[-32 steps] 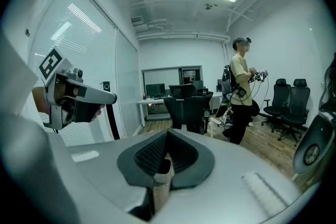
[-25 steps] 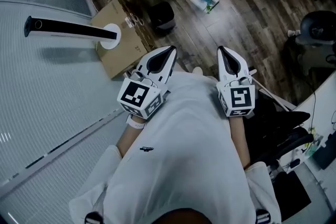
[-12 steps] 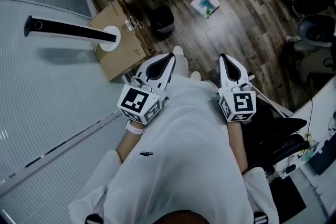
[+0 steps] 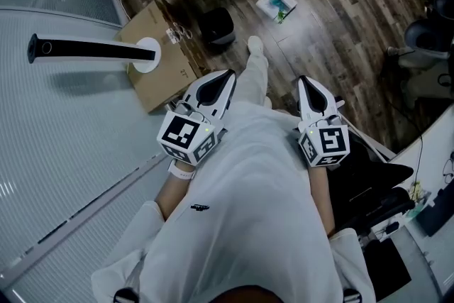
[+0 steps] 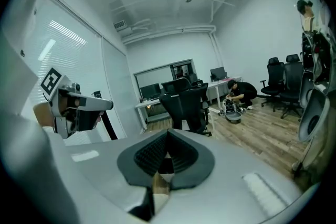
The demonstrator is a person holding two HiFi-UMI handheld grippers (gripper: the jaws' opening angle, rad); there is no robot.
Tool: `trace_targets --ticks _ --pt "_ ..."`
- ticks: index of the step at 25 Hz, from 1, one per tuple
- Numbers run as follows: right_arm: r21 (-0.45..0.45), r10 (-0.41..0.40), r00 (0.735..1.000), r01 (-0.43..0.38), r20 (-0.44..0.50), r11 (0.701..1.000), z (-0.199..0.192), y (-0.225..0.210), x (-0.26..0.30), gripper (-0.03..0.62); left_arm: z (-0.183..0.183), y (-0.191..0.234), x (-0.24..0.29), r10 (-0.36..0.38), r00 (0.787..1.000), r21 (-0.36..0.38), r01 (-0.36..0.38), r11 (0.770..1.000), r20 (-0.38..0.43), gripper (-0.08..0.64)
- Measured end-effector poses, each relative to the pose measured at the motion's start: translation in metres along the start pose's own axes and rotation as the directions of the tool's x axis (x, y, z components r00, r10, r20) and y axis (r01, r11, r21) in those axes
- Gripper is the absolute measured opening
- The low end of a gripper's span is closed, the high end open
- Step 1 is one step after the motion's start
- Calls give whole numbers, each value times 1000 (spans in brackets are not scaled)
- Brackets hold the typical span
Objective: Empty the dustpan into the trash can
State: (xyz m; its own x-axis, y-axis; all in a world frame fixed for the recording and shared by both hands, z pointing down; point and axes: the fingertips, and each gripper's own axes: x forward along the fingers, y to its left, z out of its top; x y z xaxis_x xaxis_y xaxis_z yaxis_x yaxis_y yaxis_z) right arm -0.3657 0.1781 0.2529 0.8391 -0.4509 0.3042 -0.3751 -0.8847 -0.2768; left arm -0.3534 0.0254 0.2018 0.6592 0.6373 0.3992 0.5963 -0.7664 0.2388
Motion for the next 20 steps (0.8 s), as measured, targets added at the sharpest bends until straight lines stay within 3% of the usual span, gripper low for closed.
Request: trace_targets --ticks 6,11,20 --pt "49 -42 998 40 39 998 24 -35 24 9 20 15 46 -37 999 11 37 999 -18 7" --pt "30 -49 998 48 28 998 43 -58 58 9 41 35 90 -61 998 -7 60 998 -21 8" --pt "-20 -19 1000 19 23 1000 96 -86 151 9 101 120 158 -25 1000 4 25 1000 -8 8"
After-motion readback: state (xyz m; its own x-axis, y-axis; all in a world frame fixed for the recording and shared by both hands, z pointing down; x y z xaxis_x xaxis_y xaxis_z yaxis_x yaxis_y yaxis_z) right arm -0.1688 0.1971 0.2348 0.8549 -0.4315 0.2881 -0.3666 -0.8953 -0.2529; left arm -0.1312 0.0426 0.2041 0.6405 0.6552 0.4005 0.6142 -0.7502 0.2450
